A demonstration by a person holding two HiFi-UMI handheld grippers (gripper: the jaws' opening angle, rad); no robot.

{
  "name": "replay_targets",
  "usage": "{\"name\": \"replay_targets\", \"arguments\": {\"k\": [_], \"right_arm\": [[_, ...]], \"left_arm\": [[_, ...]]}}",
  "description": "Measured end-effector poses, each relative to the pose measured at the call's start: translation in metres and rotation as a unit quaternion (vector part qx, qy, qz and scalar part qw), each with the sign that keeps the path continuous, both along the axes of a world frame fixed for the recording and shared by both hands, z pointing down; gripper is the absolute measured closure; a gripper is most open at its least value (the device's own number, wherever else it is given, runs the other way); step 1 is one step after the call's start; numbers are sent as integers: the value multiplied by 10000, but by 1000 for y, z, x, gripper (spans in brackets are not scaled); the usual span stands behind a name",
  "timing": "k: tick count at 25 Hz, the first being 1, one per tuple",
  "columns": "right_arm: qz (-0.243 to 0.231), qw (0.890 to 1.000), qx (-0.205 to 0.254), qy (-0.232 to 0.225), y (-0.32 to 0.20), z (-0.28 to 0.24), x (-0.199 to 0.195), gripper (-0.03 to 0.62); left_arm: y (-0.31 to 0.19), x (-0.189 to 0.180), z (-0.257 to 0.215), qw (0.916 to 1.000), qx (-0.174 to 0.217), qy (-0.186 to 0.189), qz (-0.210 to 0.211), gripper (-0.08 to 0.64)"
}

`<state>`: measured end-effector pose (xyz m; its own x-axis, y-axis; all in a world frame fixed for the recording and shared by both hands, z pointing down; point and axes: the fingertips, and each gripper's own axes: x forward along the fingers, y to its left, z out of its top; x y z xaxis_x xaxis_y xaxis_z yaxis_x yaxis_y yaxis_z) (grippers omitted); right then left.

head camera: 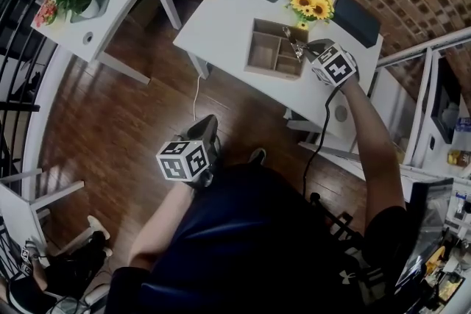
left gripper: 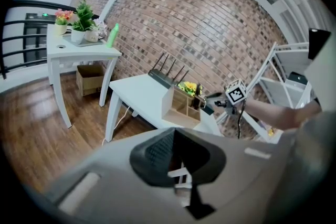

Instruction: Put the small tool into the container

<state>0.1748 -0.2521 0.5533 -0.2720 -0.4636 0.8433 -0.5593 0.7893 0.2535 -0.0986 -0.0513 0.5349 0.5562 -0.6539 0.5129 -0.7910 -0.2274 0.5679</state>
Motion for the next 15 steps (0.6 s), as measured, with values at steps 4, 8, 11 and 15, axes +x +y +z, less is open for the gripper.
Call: {"name": "replay_targets", "arguments": {"k": [4,8,11,15], "right_arm": [[-222,9992,-249,206,0,7,-1,571],[-326,9977,-444,399,-1,17,-2,570],[-313,9971,-510,479,-1,25,-1,570],[-246,9971,-417,588,-2,24,-6,569]], "left_arm": [[0,-2,-1,10000,-23,8,-32,557],[0,-3,-1,10000,-52,33,-78,557],[0,-3,-1,9999,-45,60,-103,557],[0,-3,1,9999,-69,69,-129,557]]}}
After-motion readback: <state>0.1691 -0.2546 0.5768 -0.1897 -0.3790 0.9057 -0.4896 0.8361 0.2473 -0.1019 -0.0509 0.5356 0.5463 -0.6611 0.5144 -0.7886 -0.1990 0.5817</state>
